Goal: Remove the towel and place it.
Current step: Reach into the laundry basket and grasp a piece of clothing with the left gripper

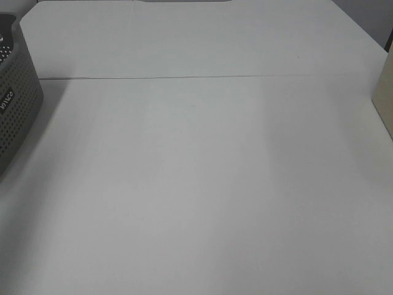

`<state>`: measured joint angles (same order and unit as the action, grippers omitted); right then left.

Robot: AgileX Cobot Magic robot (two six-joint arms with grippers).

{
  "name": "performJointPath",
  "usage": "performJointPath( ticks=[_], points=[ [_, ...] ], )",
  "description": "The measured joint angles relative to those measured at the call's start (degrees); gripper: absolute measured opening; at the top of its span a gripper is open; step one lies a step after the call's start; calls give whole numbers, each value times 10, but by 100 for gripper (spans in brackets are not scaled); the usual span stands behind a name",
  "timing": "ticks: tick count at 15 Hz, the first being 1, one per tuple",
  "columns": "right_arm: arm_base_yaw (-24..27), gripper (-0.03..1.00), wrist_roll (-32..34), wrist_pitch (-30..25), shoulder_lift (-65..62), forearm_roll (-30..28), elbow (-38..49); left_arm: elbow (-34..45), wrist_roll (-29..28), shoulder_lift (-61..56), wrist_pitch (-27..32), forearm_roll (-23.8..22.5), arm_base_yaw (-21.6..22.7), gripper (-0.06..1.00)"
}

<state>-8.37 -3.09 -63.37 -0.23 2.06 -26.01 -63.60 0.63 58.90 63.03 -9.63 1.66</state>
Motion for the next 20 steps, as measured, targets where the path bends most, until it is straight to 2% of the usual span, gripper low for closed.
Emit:
performJointPath(
  ticks=[3, 5, 7, 10, 12, 14, 16, 20],
  points=[
    [0, 55, 0, 0, 0, 0, 0, -66, 46, 80, 41, -31, 0, 70],
    [0, 55, 0, 0, 0, 0, 0, -107, 99, 121, 56, -44, 0, 70],
    [0, 55, 0, 0, 0, 0, 0, -143, 183, 159, 56, -56, 0, 70],
    [0, 55, 0, 0, 0, 0, 0, -170, 343, 206, 50, -62, 0, 70],
    [0, 55, 0, 0, 0, 0, 0, -171, 418, 235, 23, -76, 0, 70],
    [0, 55, 0, 0, 0, 0, 0, -171, 441, 261, -31, -101, 2, 70],
    [0, 55, 0, 0, 0, 0, 0, -171, 445, 285, -88, -101, 19, 70],
    [0, 55, 0, 0, 0, 0, 0, -171, 449, 346, -122, -101, 70, 70]
  ],
)
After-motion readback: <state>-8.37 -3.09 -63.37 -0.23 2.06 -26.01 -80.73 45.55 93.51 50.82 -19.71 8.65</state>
